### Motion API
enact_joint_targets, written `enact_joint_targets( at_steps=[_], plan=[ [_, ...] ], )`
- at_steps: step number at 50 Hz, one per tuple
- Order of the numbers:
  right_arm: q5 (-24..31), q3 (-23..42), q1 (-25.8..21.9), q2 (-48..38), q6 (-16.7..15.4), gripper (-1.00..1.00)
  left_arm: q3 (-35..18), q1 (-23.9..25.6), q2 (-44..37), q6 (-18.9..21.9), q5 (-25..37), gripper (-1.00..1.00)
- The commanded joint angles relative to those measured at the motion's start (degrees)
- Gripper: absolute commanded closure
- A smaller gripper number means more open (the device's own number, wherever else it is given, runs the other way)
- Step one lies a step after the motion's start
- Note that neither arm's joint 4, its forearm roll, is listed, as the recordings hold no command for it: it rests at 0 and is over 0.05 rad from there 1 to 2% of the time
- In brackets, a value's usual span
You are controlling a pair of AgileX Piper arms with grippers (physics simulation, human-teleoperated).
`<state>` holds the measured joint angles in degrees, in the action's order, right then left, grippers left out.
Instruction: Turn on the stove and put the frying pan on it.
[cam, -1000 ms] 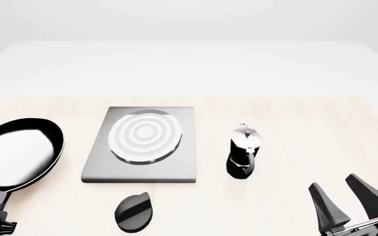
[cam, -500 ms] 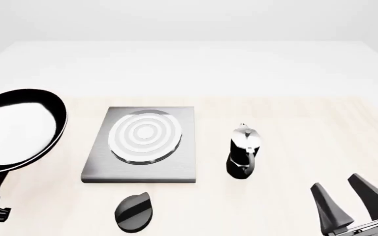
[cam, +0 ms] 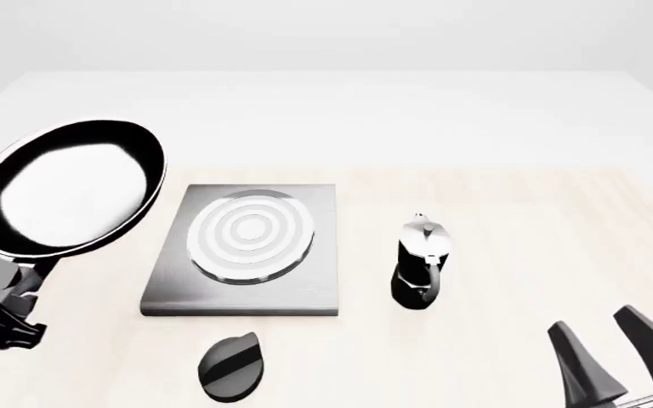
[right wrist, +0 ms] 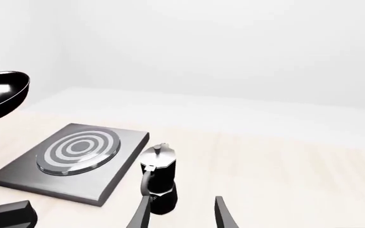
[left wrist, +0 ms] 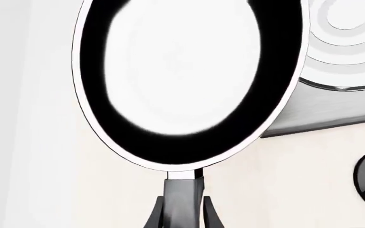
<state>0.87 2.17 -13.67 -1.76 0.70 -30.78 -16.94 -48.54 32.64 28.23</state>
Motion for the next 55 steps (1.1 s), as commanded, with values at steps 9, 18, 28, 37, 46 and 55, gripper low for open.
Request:
enact_joint_targets(
  at_steps=[9,18,28,37,46,55],
  plan=[
    [2.1,0.9,0.9,1.6,0.6,-1.00,-4.3,9.5,-10.3,5.6,-6.3,1.00],
    [2.1,1.0,1.3,1.7,0.6,-1.00,-5.9,12.3,-14.8,7.9,-8.9,1.00],
    [1.7,0.5,2.0,1.7,0.8,-1.00,-8.5,16.5,-17.0,9.0,-9.3,1.00],
    [1.8,0.5,2.4,1.7,0.8,-1.00,-10.2,19.6,-18.6,9.5,-9.6,1.00],
    [1.8,0.4,2.7,1.7,0.8,-1.00,-9.9,22.7,-20.6,10.4,-11.2,1.00],
    [2.4,1.1,3.2,1.7,0.9,-1.00,-9.3,24.4,-23.1,10.8,-12.9,1.00]
  ],
)
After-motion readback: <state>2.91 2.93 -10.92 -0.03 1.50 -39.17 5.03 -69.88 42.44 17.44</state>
